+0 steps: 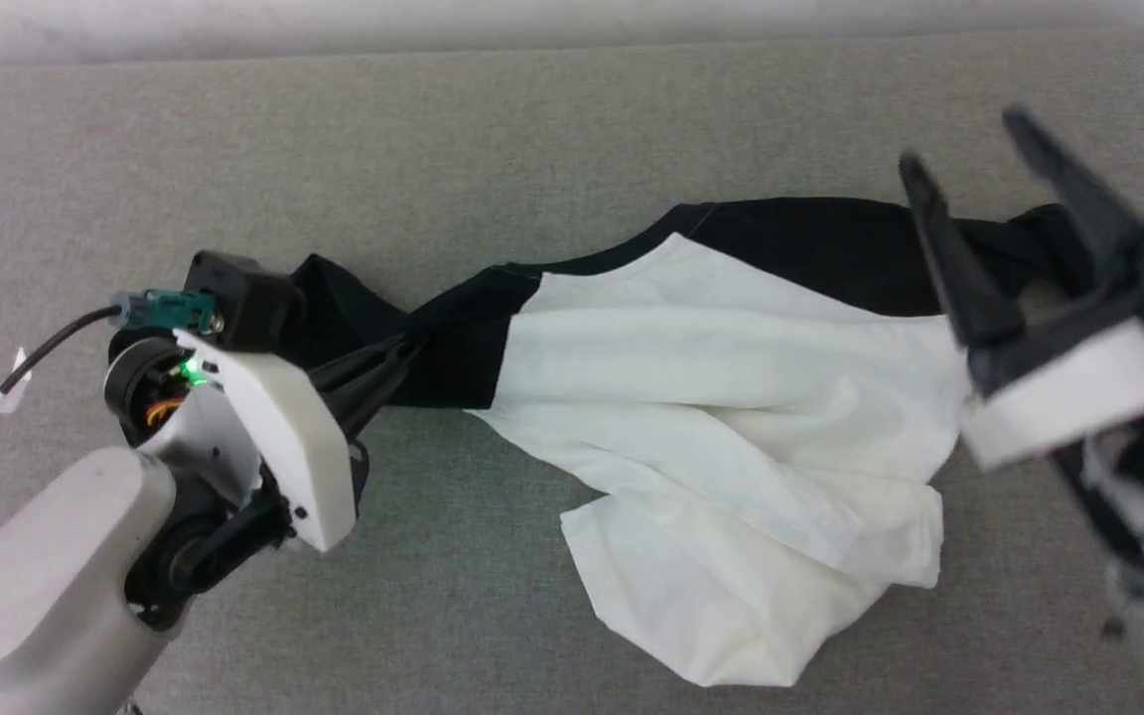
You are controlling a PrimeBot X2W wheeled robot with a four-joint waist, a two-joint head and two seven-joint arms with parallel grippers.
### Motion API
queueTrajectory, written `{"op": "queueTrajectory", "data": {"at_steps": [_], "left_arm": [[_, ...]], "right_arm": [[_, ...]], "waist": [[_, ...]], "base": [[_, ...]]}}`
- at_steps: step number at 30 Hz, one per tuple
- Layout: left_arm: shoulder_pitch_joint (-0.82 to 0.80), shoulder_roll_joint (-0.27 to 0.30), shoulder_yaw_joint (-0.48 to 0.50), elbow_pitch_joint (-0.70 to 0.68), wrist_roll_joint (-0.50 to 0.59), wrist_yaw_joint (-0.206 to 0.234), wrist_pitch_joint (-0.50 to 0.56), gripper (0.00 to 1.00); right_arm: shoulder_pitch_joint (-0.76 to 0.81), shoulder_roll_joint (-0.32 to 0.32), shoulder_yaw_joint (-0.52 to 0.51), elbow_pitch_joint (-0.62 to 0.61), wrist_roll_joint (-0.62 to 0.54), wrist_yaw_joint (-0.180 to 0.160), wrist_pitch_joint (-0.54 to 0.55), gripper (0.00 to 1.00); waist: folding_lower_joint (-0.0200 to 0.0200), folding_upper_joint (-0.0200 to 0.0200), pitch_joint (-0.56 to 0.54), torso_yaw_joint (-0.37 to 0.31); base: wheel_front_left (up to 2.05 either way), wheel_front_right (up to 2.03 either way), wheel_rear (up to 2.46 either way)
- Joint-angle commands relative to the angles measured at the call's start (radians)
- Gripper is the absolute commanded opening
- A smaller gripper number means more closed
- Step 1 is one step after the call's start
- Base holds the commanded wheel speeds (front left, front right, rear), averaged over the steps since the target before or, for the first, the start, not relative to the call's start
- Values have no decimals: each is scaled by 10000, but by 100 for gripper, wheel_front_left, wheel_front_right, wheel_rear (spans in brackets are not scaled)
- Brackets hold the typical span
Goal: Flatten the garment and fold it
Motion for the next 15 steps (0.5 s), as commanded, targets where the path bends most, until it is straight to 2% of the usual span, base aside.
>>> {"op": "queueTrajectory", "data": {"at_steps": [1, 4, 7, 11, 15], "left_arm": [[-164, -118, 25, -126, 30, 2, -23, 0], [-576, -287, 4, -405, 117, -101, 48, 0], [-986, -464, 1, -546, 194, -192, 94, 0], [-1515, -719, -28, -587, 346, -349, 68, 0], [-1894, -927, -100, -419, 455, -505, 22, 0]], "right_arm": [[-695, -329, 103, 144, 226, -9, 431, 100], [-2387, -1659, 952, 906, 752, -9, 2131, 100], [-3772, -2393, 1546, 1917, 1546, -9, 3665, 100], [-5002, -2997, 2235, 3109, 2256, -9, 4887, 100], [-5491, -3533, 3086, 3881, 2662, -9, 5494, 100]], "waist": [[3, 0, 344, 185], [3, 0, 871, 394], [3, 0, 1413, 593], [3, 0, 2114, 881], [3, 0, 2532, 1104]], "base": [[0, 0, 0], [0, 0, 0], [0, 0, 0], [0, 0, 0], [0, 0, 0]]}}
